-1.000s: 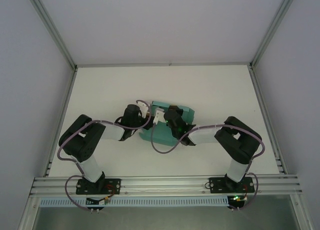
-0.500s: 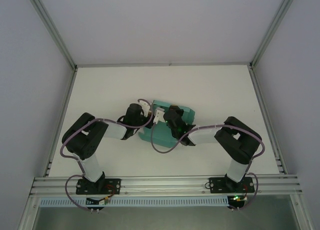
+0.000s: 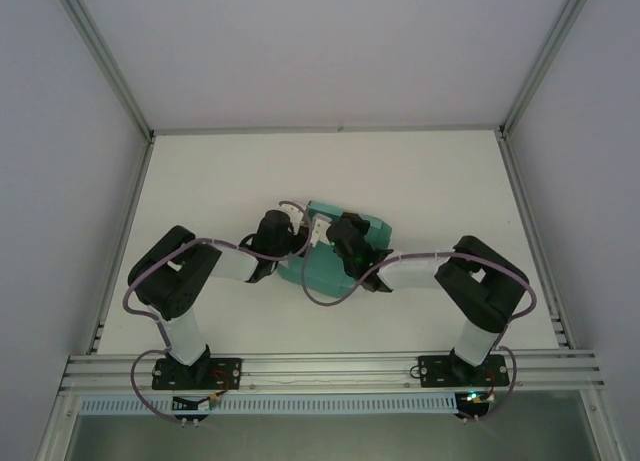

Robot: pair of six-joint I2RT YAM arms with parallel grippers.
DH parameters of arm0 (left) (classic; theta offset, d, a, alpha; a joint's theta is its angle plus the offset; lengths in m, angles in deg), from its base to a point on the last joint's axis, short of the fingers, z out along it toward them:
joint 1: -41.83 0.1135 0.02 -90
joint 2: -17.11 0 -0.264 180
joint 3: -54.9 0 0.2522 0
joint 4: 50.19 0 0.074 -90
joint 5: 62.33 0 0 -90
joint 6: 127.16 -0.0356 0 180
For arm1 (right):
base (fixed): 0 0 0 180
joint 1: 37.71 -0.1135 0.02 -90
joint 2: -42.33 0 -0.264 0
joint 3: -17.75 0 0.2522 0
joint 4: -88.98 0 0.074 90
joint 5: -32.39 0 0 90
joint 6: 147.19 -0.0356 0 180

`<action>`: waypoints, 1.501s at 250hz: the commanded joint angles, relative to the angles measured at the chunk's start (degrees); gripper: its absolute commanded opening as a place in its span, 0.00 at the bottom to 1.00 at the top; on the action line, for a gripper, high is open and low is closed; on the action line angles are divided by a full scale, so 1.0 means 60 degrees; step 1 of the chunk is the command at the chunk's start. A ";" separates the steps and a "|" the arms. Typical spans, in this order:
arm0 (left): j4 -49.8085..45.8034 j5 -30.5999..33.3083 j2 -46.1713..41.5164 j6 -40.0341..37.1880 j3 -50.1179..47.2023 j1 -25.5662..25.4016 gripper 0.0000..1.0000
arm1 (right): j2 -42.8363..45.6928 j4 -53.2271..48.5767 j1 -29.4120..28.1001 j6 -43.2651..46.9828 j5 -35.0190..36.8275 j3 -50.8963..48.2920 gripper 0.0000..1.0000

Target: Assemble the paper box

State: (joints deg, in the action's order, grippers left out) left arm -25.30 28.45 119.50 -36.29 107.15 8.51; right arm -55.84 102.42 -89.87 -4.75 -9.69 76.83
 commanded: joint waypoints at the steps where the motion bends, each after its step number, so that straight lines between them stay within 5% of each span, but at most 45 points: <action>1: 0.0890 0.0037 0.0249 -0.0178 0.0240 -0.0173 0.05 | 0.0210 -0.1178 -0.0314 -0.1022 -0.1409 0.0005 0.11; 54: 0.2140 0.0072 0.0408 -0.0501 -0.0413 -0.0322 0.00 | 0.2865 -0.3861 0.0119 -0.4249 -0.3384 0.0259 0.62; 114: 0.3419 0.0077 0.0758 -0.0535 -0.0846 -0.0577 0.00 | 0.4358 -0.5882 0.2549 -0.7778 -0.6638 0.1156 0.87; 222: 0.3449 0.0329 0.1198 -0.0561 -0.0883 -0.0775 0.01 | 0.0546 -0.6414 0.2931 -0.7807 -0.7115 0.3795 0.85; 376: 0.0597 0.1387 0.0206 -0.0070 0.0370 -0.0833 0.30 | -0.0308 -0.6780 0.2832 -0.7265 -0.7357 0.3153 0.77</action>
State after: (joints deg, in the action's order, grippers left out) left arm -18.76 34.24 123.17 -38.07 107.93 4.07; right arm -56.00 65.88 -72.23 -50.28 -52.80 98.58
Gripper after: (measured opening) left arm 0.285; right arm 0.769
